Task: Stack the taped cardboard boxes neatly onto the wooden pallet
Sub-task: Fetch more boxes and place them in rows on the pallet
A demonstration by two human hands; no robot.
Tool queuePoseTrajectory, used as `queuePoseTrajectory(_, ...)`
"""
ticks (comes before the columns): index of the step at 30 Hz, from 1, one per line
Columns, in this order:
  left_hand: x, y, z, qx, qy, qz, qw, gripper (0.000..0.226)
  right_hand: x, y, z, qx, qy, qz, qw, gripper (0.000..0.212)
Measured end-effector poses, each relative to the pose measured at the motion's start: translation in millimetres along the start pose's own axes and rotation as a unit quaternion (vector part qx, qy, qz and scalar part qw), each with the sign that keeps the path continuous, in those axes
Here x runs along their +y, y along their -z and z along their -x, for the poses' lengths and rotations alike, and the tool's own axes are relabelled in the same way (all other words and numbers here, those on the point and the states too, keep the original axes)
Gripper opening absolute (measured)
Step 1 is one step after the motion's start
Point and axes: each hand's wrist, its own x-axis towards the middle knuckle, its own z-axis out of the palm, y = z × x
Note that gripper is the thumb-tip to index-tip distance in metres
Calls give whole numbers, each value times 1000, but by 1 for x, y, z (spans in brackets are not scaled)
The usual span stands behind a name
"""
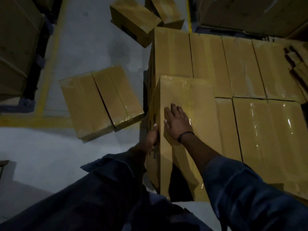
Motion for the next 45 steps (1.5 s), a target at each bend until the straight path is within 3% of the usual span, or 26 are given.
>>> queuePoseTrajectory(8,-64,-22,79,51,-73,-62,994,76,28,-17,103,8,7,-9,1000,62)
queuePoseTrajectory(11,-94,-33,112,75,-136,-72,985,64,40,-27,145,13,-2,-10,1000,62)
queuePoseTrajectory(15,-119,-35,149,108,-236,-181,949,58,37,-25,185,24,-8,-26,999,61)
queuePoseTrajectory(22,-127,1,195,194,-288,-290,892,64,12,-6,202,46,24,-40,998,62)
queuePoseTrajectory(28,-127,65,204,236,-272,-313,879,95,-40,-6,184,58,66,-36,995,60)
queuePoseTrajectory(32,-122,116,209,273,-265,-310,872,67,-87,-12,157,58,97,-28,993,59)
queuePoseTrajectory(42,-98,305,214,320,-226,-283,875,79,-234,-52,68,10,91,-19,996,59)
queuePoseTrajectory(45,-82,347,219,329,-240,-291,866,67,-271,-60,40,1,78,-34,996,59)
